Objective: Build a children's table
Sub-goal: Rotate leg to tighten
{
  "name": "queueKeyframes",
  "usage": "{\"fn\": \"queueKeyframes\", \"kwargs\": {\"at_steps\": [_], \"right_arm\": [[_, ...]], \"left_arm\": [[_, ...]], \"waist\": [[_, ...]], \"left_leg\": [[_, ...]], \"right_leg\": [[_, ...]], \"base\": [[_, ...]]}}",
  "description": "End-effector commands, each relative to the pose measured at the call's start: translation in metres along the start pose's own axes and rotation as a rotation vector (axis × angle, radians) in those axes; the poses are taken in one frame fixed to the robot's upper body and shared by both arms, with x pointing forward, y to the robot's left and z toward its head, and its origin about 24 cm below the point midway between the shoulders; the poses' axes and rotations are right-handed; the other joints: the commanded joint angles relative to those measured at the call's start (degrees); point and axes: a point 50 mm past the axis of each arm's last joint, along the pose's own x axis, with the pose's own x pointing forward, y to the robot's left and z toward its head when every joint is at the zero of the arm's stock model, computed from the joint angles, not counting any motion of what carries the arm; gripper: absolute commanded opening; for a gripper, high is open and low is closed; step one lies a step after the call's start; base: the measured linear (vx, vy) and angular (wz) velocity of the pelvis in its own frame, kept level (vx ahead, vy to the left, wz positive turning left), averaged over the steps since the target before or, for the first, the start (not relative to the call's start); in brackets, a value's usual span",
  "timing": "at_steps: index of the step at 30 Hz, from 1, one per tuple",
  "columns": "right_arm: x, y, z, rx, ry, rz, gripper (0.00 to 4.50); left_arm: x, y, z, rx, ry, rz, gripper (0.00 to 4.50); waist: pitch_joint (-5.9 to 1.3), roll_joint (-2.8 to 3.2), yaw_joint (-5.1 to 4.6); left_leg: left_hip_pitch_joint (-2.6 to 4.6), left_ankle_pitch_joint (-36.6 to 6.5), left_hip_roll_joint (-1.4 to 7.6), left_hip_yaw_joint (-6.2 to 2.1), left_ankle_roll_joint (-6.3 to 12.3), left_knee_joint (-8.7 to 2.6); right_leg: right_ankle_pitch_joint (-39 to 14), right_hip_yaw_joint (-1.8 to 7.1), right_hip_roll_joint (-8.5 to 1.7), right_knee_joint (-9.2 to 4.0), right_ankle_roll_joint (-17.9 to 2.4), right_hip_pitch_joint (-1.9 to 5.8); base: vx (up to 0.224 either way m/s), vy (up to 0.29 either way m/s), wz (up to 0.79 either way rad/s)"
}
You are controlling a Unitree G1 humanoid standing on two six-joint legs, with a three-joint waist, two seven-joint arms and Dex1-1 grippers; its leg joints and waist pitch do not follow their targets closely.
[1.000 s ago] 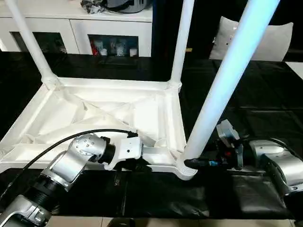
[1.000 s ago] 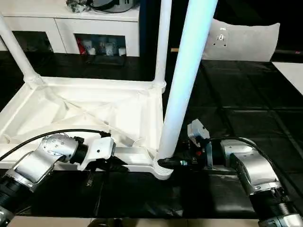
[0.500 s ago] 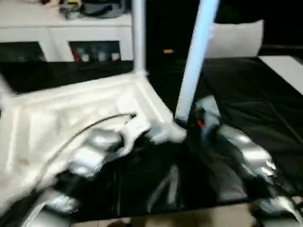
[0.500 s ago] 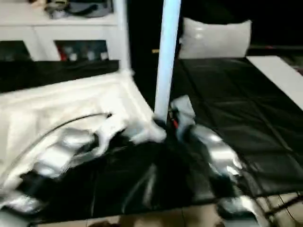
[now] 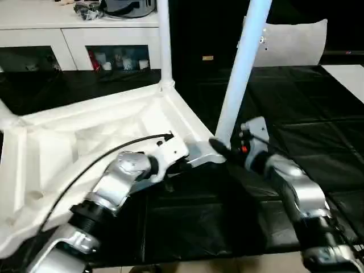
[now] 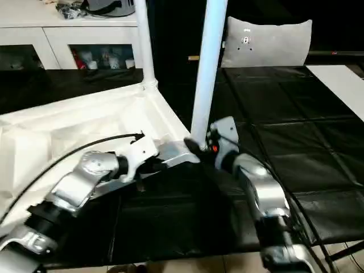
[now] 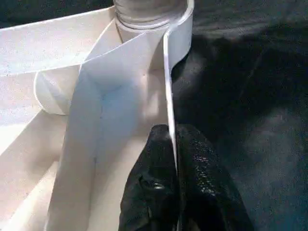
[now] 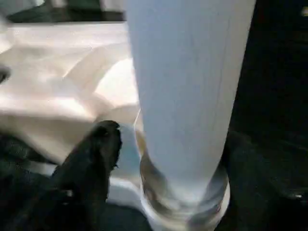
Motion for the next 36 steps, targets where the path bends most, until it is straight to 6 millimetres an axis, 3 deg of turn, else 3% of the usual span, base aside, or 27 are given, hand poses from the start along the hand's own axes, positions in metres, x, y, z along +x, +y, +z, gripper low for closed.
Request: {"fn": "queueKeyframes", "kwargs": {"at_steps": [1, 4, 7, 8, 12, 15, 16, 19, 21, 24, 36], "right_arm": [[-0.007, -0.001, -0.001, -0.029, 0.014, 0.06, 3.93], [-0.026, -0.012, -0.002, -0.067, 0.082, 0.149, 4.14], [-0.032, -0.013, -0.001, -0.089, 0.085, 0.207, 4.41], [-0.04, -0.016, 0.005, -0.113, 0.083, 0.293, 4.46], [-0.044, -0.016, 0.011, -0.168, 0.082, 0.368, 4.46], [-0.044, -0.01, 0.012, -0.158, 0.097, 0.506, 4.46], [-0.043, -0.009, 0.013, -0.154, 0.096, 0.533, 4.2], [-0.04, -0.003, 0.013, -0.121, 0.101, 0.627, 4.2], [-0.04, 0.0, 0.013, -0.102, 0.105, 0.67, 3.83], [-0.038, 0.007, 0.011, -0.065, 0.132, 0.739, 3.66], [-0.041, 0.006, 0.006, -0.002, 0.186, 0.796, 2.66]], "left_arm": [[-0.005, -0.003, -0.003, 0.035, -0.031, -0.057, 0.0], [-0.014, -0.005, -0.009, 0.068, -0.031, -0.152, 0.0], [-0.017, -0.006, -0.011, 0.09, -0.029, -0.187, 0.0], [-0.023, -0.009, -0.015, 0.134, -0.025, -0.276, 0.0], [-0.028, -0.012, -0.016, 0.178, -0.017, -0.366, 0.0], [-0.033, -0.015, -0.017, 0.224, 0.009, -0.447, 0.0], [-0.034, -0.016, -0.017, 0.237, 0.016, -0.463, 0.0], [-0.036, -0.018, -0.017, 0.282, 0.034, -0.508, 0.0], [-0.037, -0.018, -0.016, 0.295, 0.029, -0.524, 0.0], [-0.036, -0.021, -0.013, 0.311, 0.024, -0.551, 0.0], [-0.035, -0.019, -0.015, 0.288, 0.016, -0.553, 0.0]], "waist": [[-2.97, -0.85, 0.28], [-3.15, -0.45, 0.44], [-3.28, -0.67, 0.56], [-3.23, -0.85, 0.86], [-3.17, -0.98, 1.6], [-2.98, -0.79, 2.15], [-3.01, -1.13, 2.24], [-3.04, -1.03, 2.8], [-3.06, -1.07, 3.02], [-3.16, -1.05, 3.25], [-3.34, -1.3, 3.98]], "left_leg": [[1.7, -12.83, 5.23, -2.35, 1.61, -4.14], [1.67, -10.66, 5.2, -2.31, 3.13, -3.85], [1.52, -8.81, 5.17, -2.09, 4.93, -3.44], [1.45, -9.12, 5.11, -2.03, 5.68, -3.28], [1.86, -9.1, 5.57, -1.72, 5.7, -3.33], [2.05, -11.37, 5.9, -1.74, 4.34, -3.72], [2.1, -11.78, 5.87, -1.68, 4.18, -3.73], [2.29, -12.11, 5.99, -1.58, 3.6, -3.81], [2.29, -12.17, 5.93, -1.52, 3.28, -3.81], [2.26, -11.48, 5.95, -1.52, 3.04, -3.8], [2.24, -10.11, 5.85, -1.47, 2.91, -3.58]], "right_leg": [[-1.09, 2.48, -4.64, -4.98, -11.57, 0.81], [2.76, 2.28, -4.51, -4.57, -12.65, 1.0], [7.27, 2.13, -4.5, -4.11, -13.6, 1.06], [6.66, 2.04, -4.72, -4.28, -14.02, 1.13], [4.44, 2.04, -4.59, -4.21, -14.55, 0.71], [0.82, 2.05, -4.61, -4.25, -14.93, 0.47], [0.42, 2.03, -4.62, -4.27, -14.95, 0.51], [0.37, 2.12, -4.75, -4.17, -14.9, 0.29], [0.56, 2.1, -4.81, -4.08, -15.04, 0.34], [1.23, 2.05, -4.89, -3.92, -15.01, 0.35], [2.59, 2.02, -4.99, -3.76, -14.83, 0.45]], "base": [[0.0, 0.0, 0.0], [0.0, 0.0, 0.0], [0.0, 0.0, 0.0], [0.0, 0.0, 0.0], [0.0, 0.0, 0.0], [0.0, 0.0, 0.0], [0.0, 0.0, 0.0], [0.0, 0.0, 0.0], [0.0, 0.0, 0.0], [0.0, 0.0, 0.0], [0.0, 0.0, 0.0]]}}
